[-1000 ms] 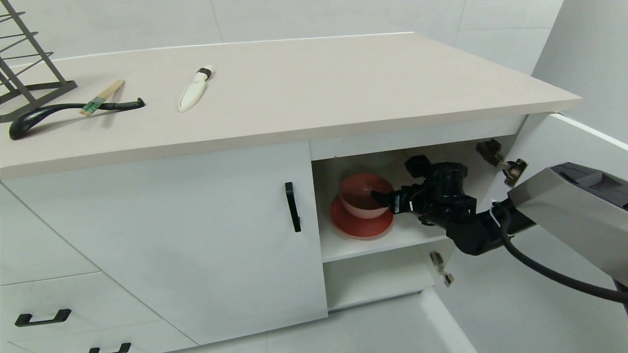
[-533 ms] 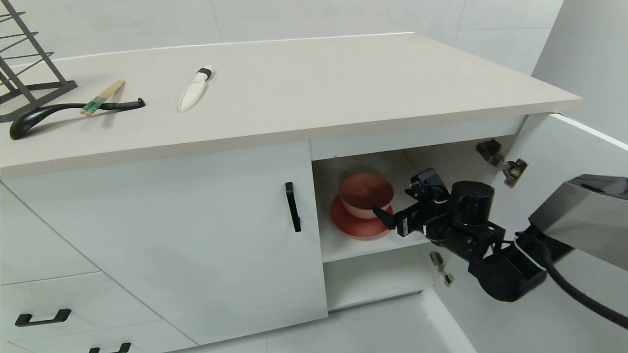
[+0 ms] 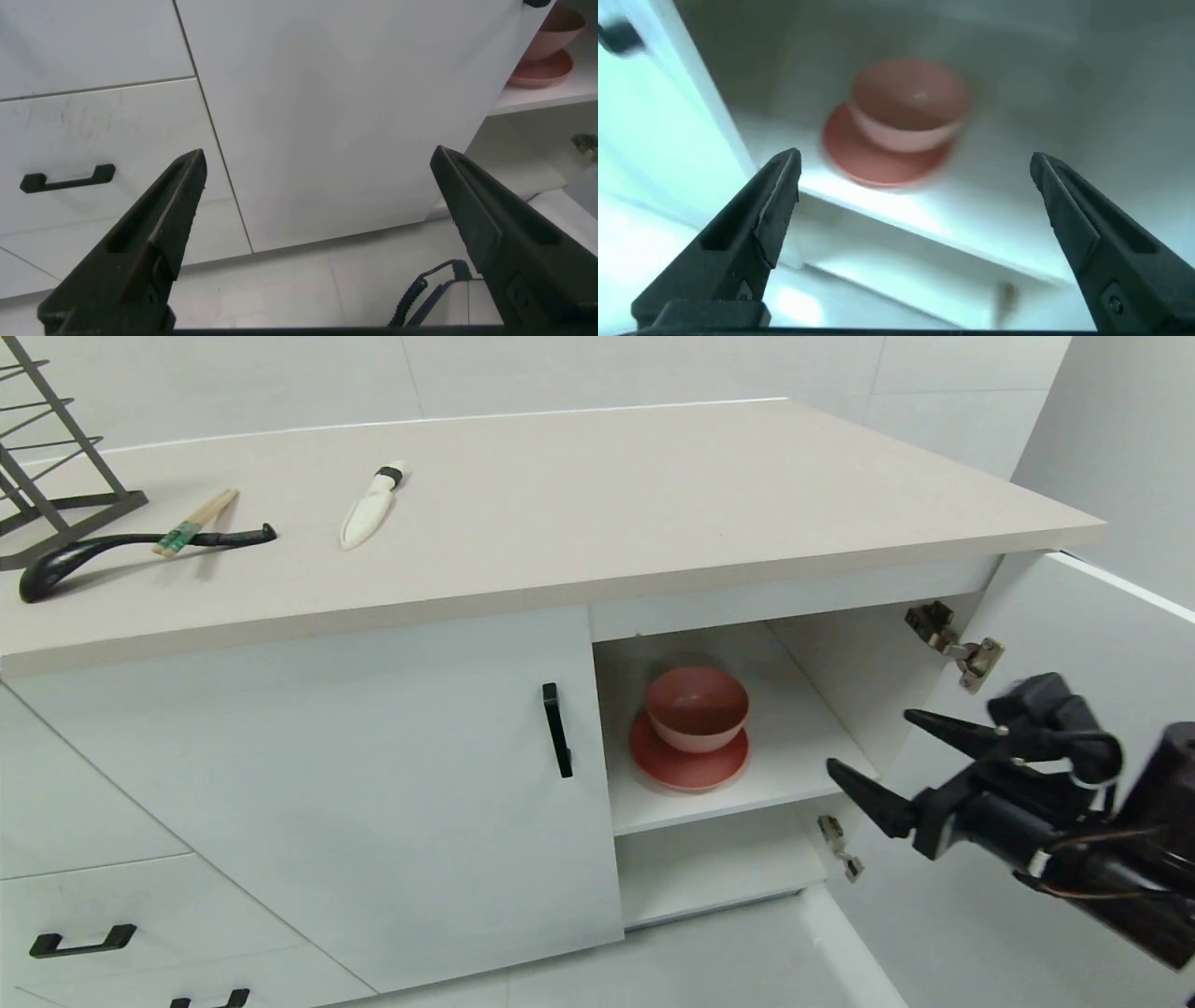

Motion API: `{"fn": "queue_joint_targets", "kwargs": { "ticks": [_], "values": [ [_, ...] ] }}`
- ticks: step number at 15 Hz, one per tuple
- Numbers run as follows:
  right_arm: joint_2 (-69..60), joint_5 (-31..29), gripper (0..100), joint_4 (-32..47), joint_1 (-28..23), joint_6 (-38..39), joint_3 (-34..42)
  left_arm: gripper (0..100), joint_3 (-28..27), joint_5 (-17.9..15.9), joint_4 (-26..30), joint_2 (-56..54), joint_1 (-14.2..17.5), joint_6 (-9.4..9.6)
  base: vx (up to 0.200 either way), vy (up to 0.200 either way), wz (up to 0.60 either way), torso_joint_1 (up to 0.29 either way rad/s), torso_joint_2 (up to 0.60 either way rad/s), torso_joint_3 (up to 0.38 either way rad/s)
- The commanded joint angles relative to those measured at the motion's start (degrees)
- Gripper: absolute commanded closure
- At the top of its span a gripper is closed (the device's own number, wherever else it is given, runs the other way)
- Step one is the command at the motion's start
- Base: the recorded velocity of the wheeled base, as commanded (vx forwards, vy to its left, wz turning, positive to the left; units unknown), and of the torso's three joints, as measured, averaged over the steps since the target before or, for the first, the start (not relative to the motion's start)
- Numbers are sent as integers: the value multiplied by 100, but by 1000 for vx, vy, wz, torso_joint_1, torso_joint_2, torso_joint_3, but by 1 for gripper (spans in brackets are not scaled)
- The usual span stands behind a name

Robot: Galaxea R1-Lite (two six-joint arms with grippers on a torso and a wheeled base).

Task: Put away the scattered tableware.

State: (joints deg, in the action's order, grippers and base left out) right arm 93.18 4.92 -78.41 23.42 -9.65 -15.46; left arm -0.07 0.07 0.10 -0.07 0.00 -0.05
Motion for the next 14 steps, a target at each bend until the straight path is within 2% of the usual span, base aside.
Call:
{"fn": "queue_joint_targets", "kwargs": {
  "ticks": [1,2,6,7,10,11,13,14],
  "values": [
    [-1672,0,0,-16,-628,16,1168,0,-1,1,-1,7,0,-13,0,0,0,0,0,0],
    [-2085,8,0,1,-980,16,1546,0,-1,1,-1,7,0,-13,0,0,0,0,0,0],
    [-3562,0,0,915,-1305,34,1546,0,-1,1,-10,7,0,-118,0,0,0,0,0,0],
    [-4344,-18,0,1812,-1480,43,1546,0,-1,1,-1,7,0,-118,0,0,0,0,0,0],
    [-7218,-18,0,5178,-2412,289,1537,0,-1,10,-10,7,0,-118,0,0,0,0,0,0],
    [-8018,17,0,6039,-2509,306,1475,0,-1,10,-10,7,0,-118,0,0,0,0,0,0],
    [-8897,-255,0,7445,-2570,350,1546,0,-1,10,-10,7,0,-118,0,0,0,0,0,0],
    [-8897,-536,0,7481,-2570,403,1546,0,-1,10,-10,7,0,-127,0,0,0,0,0,0]
  ]
}}
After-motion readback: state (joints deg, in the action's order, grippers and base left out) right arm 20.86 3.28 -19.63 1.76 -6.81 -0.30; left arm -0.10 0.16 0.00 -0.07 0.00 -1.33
